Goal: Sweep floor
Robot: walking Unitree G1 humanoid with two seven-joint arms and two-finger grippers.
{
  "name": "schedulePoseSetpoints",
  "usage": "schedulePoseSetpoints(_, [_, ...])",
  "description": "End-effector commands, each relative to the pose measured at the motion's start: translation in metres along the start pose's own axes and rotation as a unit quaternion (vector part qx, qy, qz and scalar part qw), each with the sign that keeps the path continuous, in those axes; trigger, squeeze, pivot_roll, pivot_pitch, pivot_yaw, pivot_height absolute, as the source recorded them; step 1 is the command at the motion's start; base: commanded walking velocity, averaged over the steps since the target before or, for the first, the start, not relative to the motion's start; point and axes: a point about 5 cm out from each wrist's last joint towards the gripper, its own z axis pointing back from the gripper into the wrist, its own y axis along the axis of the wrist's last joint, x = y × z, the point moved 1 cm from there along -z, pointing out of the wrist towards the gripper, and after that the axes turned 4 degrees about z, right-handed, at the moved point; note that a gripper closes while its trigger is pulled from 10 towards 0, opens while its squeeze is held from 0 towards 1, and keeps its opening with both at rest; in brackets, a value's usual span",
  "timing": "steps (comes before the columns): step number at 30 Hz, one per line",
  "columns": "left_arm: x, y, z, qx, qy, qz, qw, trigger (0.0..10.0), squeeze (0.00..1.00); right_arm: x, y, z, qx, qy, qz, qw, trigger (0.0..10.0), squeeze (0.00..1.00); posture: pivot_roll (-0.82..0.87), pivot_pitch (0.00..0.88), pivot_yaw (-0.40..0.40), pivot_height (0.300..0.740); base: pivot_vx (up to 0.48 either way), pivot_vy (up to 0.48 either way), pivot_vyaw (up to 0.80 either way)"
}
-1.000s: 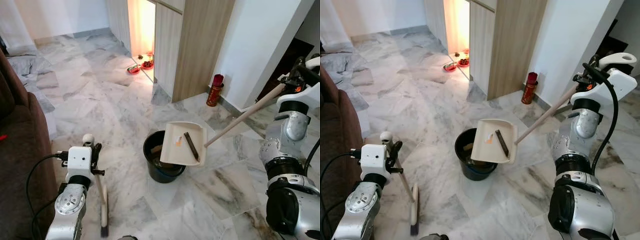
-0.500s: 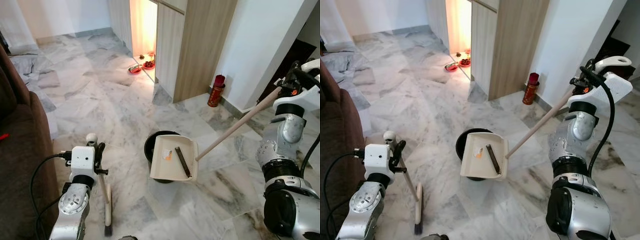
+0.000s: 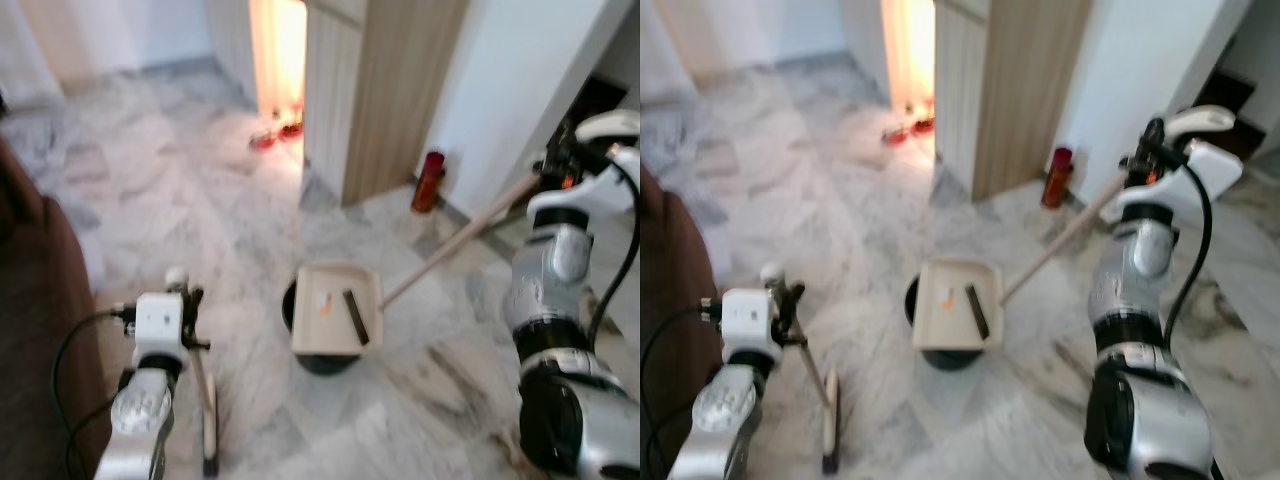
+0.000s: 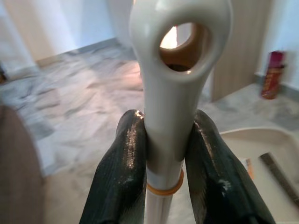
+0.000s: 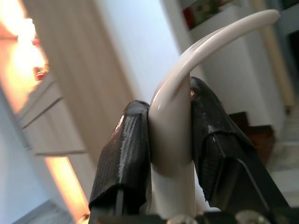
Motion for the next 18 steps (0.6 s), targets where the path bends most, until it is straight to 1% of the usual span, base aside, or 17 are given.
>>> schedulePoseSetpoints(1, [-0.004,0.011,-0.0035,0.028,0.004,-0.005,1.0,10.0,0.0,-0.0112,0.0188,-0.0117,0.041,0.012,-0.015,0.999,10.0,0.0,0.13,0.0,-0.046,0.74,0.315,0.0,0.0])
schedulePoseSetpoints(7, [-0.0042,0.0124,-0.0056,0.032,0.007,-0.004,0.999,10.0,0.0,-0.0145,0.0192,-0.0125,0.04,0.024,-0.009,0.999,10.0,0.0,0.13,0.0,-0.05,0.74,0.316,0.0,0.0])
schedulePoseSetpoints(12, [-0.0035,0.0125,-0.0059,0.033,0.008,-0.004,0.999,10.0,0.0,-0.0161,0.0194,-0.0132,0.039,0.032,-0.008,0.999,10.0,0.0,0.13,0.0,-0.053,0.74,0.315,0.0,0.74])
schedulePoseSetpoints(15, [-0.0036,0.0121,-0.0056,0.033,0.01,-0.003,0.999,10.0,0.0,-0.0175,0.0188,-0.013,0.038,0.038,-0.012,0.999,10.0,0.0,0.13,0.0,-0.055,0.74,0.312,0.0,0.56])
schedulePoseSetpoints(18, [-0.0044,0.0123,-0.0055,0.033,0.012,-0.003,0.999,10.0,0.0,-0.019,0.0176,-0.0128,0.034,0.039,-0.022,0.998,10.0,0.0,0.14,0.0,-0.057,0.74,0.317,0.0,0.0])
